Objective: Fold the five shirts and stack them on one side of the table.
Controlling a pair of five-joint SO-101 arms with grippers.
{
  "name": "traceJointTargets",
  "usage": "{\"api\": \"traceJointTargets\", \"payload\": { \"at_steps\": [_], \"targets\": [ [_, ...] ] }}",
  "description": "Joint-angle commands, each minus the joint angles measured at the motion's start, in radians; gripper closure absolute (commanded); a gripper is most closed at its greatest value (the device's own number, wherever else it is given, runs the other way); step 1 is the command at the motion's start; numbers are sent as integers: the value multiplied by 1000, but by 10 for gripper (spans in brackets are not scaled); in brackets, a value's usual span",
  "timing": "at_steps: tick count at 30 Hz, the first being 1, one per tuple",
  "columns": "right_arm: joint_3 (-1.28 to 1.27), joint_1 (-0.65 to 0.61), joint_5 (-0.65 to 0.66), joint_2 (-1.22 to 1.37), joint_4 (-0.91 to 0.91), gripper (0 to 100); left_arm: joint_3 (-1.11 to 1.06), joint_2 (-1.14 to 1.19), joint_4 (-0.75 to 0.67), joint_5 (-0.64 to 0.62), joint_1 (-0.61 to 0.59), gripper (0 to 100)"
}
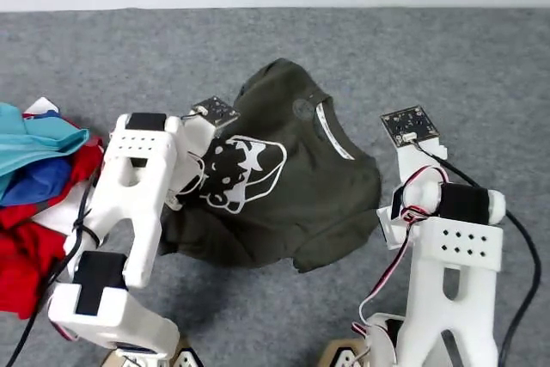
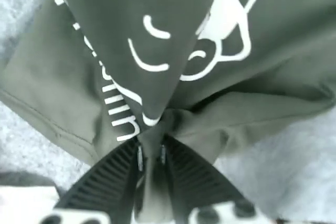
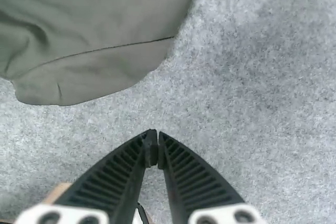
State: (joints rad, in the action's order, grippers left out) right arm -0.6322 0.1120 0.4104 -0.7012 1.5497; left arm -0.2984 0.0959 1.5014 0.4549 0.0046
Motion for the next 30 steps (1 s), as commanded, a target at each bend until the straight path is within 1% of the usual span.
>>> {"api": "traceJointTargets", "payload": {
  "at_steps": [1,5,11,19,22,27,30],
  "targets": [
    [48,-10,6,4,5,988,94,-51,100,8,-6,995],
    [48,-12,6,4,5,988,166,-51,186,9,-6,987],
    [48,-12,6,4,5,988,171,-51,207,11,-6,874],
    [48,-12,6,4,5,988,173,-51,244,11,-6,870],
    [48,-12,6,4,5,988,170,-43,236,8,-8,877],
    [48,-12,6,4,5,988,170,-40,181,11,-6,999],
    [48,-12,6,4,4,988,177,-51,186,11,-6,996]
  ]
}}
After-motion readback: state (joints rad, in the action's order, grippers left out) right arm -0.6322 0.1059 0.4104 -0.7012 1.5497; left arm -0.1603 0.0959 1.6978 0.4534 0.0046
